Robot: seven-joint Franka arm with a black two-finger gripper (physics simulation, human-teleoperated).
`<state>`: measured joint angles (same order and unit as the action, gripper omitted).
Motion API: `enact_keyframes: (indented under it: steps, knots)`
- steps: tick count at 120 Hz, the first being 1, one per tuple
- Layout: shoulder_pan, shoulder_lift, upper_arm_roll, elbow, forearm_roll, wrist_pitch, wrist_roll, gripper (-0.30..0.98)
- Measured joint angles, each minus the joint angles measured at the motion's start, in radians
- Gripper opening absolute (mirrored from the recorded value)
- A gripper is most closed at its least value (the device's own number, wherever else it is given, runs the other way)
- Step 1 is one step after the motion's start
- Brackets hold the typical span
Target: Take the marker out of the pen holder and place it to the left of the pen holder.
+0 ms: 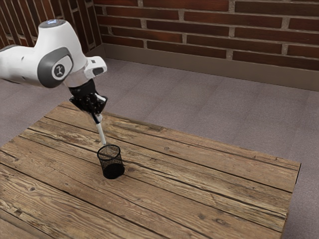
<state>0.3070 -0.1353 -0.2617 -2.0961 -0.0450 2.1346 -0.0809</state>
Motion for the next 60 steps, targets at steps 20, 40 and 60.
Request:
enact_keyframes:
  steps: [20, 40, 60]
  knots:
    - [-0.002, 0.048, 0.060, 0.010, 0.003, 0.049, -0.004, -0.10]
    - [0.026, 0.141, 0.105, 0.007, 0.004, 0.148, -0.009, -0.10]
    - [0.043, 0.201, 0.131, -0.003, 0.006, 0.290, -0.017, -0.10]
